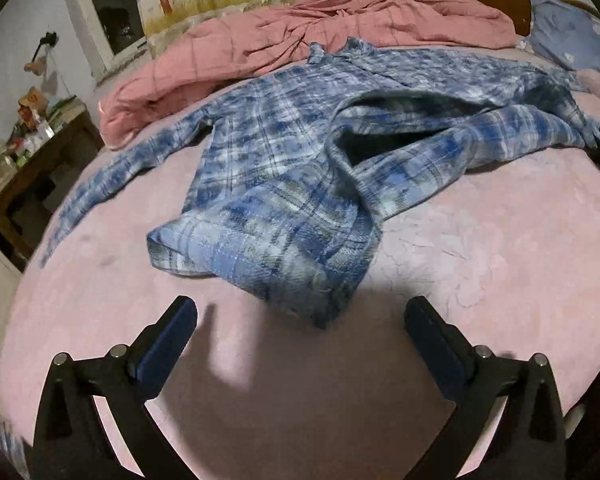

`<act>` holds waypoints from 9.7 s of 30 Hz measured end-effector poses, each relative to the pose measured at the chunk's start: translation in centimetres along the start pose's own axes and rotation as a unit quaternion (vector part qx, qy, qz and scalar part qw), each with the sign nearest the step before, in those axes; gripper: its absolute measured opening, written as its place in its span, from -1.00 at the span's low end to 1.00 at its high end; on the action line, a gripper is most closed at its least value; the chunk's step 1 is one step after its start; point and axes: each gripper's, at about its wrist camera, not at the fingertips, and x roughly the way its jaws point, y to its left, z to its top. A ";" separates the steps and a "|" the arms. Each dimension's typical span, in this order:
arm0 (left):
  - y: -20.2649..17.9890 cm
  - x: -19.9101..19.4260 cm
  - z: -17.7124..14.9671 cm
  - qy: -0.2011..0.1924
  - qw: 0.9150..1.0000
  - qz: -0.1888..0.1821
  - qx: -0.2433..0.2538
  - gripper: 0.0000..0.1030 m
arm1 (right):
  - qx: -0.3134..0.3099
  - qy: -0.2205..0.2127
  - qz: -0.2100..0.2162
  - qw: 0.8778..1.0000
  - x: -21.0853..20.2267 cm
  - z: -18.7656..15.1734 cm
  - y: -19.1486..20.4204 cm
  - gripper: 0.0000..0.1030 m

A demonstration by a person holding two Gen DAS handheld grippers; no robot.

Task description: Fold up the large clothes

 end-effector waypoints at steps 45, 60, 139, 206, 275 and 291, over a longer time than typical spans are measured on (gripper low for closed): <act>14.5 10.0 7.0 0.009 0.954 0.113 -0.278 -1.00 | 0.218 0.056 0.095 0.970 10.3 2.8 -12.8 -0.32; 1.8 3.3 11.5 -0.055 0.995 -0.074 -0.042 -0.03 | 0.164 -0.046 -0.006 0.985 3.3 6.0 -10.9 -0.40; -1.7 3.8 4.6 -0.045 0.985 0.166 -0.016 -0.93 | 0.115 0.005 -0.010 0.993 4.3 3.6 -3.5 -0.92; 12.7 14.4 16.8 -0.017 0.984 -0.047 -0.174 0.65 | 0.079 0.033 0.042 0.995 18.7 14.9 -13.0 0.06; 8.9 20.9 18.8 -0.013 0.986 0.018 -0.163 -0.02 | 0.220 0.086 0.050 0.970 25.7 14.6 -13.2 0.03; -2.1 22.7 23.5 0.047 0.979 -0.120 -0.157 -0.27 | 0.199 0.131 0.204 0.950 24.8 22.4 -0.4 0.03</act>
